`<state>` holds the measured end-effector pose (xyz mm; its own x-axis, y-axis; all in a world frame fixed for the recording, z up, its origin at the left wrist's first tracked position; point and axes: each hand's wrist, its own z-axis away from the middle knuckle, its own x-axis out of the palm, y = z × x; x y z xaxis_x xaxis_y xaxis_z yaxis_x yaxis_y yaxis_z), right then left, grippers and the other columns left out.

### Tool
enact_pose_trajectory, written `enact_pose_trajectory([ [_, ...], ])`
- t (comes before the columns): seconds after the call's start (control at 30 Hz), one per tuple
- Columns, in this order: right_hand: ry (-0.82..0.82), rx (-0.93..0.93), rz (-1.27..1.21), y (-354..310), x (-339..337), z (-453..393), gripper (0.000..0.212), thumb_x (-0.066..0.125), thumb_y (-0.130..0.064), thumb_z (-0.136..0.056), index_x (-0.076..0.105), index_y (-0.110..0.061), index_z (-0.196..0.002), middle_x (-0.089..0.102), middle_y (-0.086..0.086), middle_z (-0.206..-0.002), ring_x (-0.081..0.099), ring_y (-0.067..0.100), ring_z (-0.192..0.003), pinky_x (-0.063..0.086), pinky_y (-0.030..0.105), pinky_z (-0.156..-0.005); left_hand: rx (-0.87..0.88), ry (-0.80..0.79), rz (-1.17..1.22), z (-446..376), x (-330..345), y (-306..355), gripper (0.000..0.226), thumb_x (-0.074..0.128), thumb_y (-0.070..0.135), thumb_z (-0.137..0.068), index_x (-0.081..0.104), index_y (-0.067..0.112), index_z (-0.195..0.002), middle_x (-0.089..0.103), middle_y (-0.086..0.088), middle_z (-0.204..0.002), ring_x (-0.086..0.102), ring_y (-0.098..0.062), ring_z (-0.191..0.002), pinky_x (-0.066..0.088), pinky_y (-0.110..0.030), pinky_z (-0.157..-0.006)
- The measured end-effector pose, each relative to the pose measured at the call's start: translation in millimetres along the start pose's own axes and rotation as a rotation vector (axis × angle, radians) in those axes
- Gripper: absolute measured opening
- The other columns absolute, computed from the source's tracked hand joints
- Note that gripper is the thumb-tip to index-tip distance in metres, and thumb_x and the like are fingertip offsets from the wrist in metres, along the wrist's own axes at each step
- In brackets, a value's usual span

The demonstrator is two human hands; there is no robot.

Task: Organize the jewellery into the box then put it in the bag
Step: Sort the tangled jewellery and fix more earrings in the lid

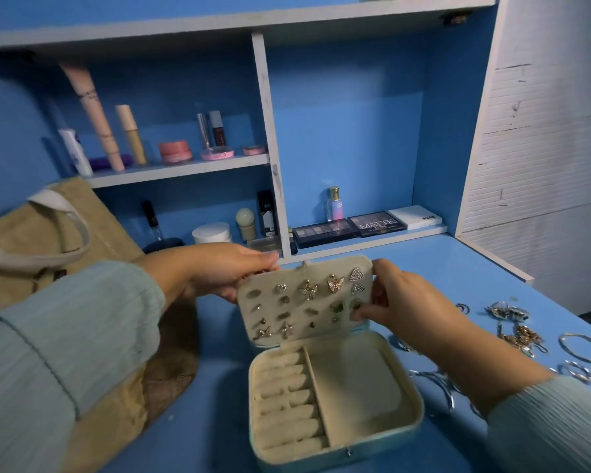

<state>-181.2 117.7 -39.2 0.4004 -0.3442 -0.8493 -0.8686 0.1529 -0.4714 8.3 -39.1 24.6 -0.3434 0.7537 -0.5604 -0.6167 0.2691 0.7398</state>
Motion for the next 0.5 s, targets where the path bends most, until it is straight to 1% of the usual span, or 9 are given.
enact_pose_trajectory([
  [0.03,-0.025,0.02,-0.011,-1.5,-1.4,-3.2,0.04,0.07,-0.032,-0.08,0.041,-0.021,-0.105,0.058,-0.008,-0.088,0.058,0.019,-0.091,0.046,0.033,-0.073,-0.04,0.026,0.043,5.6,-3.7,-1.8,0.04,0.036,0.044,-0.095,0.062,0.014,-0.099,0.067,0.003,-0.068,0.062,-0.009,-0.064,0.052,-0.024,-0.065],
  [0.07,-0.049,0.037,-0.023,-2.5,-2.9,-6.5,0.043,0.072,-0.031,-0.079,0.042,-0.02,-0.108,0.058,-0.009,-0.087,0.058,0.018,-0.089,0.046,0.033,-0.074,-0.069,0.045,0.082,10.7,-6.7,-4.0,0.043,0.034,0.045,-0.096,0.061,0.012,-0.1,0.066,0.0,-0.069,0.06,-0.011,-0.064,0.049,-0.023,-0.062],
  [0.13,-0.087,0.071,-0.049,-3.4,-4.9,-13.1,0.05,0.075,-0.03,-0.076,0.044,-0.021,-0.114,0.058,-0.011,-0.084,0.057,0.014,-0.081,0.046,0.031,-0.072,-0.109,0.062,0.148,17.7,-9.8,-9.7,0.049,0.032,0.048,-0.096,0.06,0.01,-0.107,0.068,-0.011,-0.094,0.061,-0.016,-0.074,0.05,-0.026,-0.064],
  [0.17,-0.106,0.087,-0.055,-3.9,-5.6,-16.3,0.053,0.076,-0.03,-0.075,0.044,-0.022,-0.116,0.057,-0.011,-0.083,0.055,0.011,-0.077,0.045,0.029,-0.068,-0.123,0.068,0.169,20.1,-9.4,-12.4,0.05,0.031,0.049,-0.096,0.059,0.01,-0.111,0.067,-0.014,-0.105,0.063,-0.018,-0.076,0.052,-0.025,-0.064],
  [0.2,-0.125,0.101,-0.055,-4.7,-6.5,-19.4,0.055,0.077,-0.03,-0.074,0.044,-0.023,-0.118,0.056,-0.011,-0.082,0.054,0.008,-0.074,0.043,0.026,-0.064,-0.133,0.084,0.191,21.5,-8.1,-15.3,0.05,0.031,0.049,-0.097,0.058,0.01,-0.113,0.067,-0.014,-0.108,0.064,-0.018,-0.076,0.053,-0.025,-0.063],
  [0.33,-0.194,0.152,-0.06,-7.4,-9.2,-31.0,0.064,0.078,-0.028,-0.073,0.045,-0.023,-0.127,0.056,-0.009,-0.081,0.051,0.004,-0.068,0.038,0.022,-0.056,-0.168,0.226,0.322,18.8,2.5,-26.4,0.047,0.036,0.047,-0.097,0.057,0.008,-0.11,0.065,-0.013,-0.098,0.065,-0.017,-0.07,0.056,-0.027,-0.062],
  [0.4,-0.235,0.172,-0.059,-7.7,-9.0,-34.6,0.063,0.077,-0.028,-0.074,0.047,-0.023,-0.128,0.058,-0.007,-0.083,0.051,0.005,-0.068,0.036,0.02,-0.054,-0.173,0.29,0.382,15.1,8.2,-32.2,0.042,0.039,0.043,-0.098,0.054,0.008,-0.115,0.063,-0.012,-0.093,0.062,-0.017,-0.072,0.053,-0.029,-0.063],
  [0.5,-0.292,0.197,-0.076,-6.1,-7.0,-37.5,0.057,0.076,-0.029,-0.075,0.053,-0.022,-0.126,0.064,-0.002,-0.091,0.053,0.007,-0.067,0.039,0.02,-0.057,-0.159,0.343,0.429,9.6,18.1,-37.1,0.035,0.043,0.034,-0.099,0.055,0.009,-0.12,0.063,-0.01,-0.091,0.059,-0.016,-0.075,0.051,-0.027,-0.063],
])
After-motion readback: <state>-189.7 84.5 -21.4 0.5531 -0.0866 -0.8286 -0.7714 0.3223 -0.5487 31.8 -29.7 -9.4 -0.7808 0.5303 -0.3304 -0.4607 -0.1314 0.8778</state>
